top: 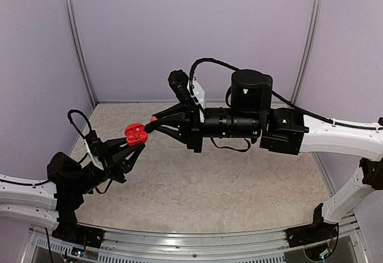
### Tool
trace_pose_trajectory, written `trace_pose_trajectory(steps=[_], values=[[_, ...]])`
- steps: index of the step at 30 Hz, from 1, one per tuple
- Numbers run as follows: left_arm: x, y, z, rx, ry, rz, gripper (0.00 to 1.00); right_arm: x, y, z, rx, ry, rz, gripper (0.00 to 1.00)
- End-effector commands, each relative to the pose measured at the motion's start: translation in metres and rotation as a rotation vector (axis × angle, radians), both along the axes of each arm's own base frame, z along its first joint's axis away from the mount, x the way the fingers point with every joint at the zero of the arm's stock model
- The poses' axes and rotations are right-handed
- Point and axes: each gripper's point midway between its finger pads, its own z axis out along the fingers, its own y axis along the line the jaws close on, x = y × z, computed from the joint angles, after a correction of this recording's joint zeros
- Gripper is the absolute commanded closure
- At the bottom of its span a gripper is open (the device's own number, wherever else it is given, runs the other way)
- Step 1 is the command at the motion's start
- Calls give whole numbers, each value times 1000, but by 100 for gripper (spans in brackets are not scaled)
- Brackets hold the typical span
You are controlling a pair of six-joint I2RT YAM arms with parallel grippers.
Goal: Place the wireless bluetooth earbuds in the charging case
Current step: Insert the right earbud into the right side groove of the charging case.
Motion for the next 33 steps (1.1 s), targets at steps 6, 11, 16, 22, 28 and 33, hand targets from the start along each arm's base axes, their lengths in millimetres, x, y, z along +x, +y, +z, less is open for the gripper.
trace_pose_trajectory(steps=[6, 11, 16, 22, 28, 33], values=[[-6, 4, 26, -55, -68, 7, 100, -7, 22, 4, 25, -1, 31, 89], [-6, 4, 24, -48, -71, 11, 100, -7, 31, 0, 19, 0, 46, 89], [-6, 4, 24, -50, -71, 9, 100, -6, 36, 0, 29, 23, 54, 89], [-7, 6, 26, -59, -72, 12, 100, -6, 42, -7, 17, 40, 62, 89], [-8, 8, 28, -69, -71, 11, 100, -5, 45, -16, 6, 51, 59, 89], [-9, 10, 30, -77, -76, 10, 100, -4, 48, -20, 6, 57, 60, 88]])
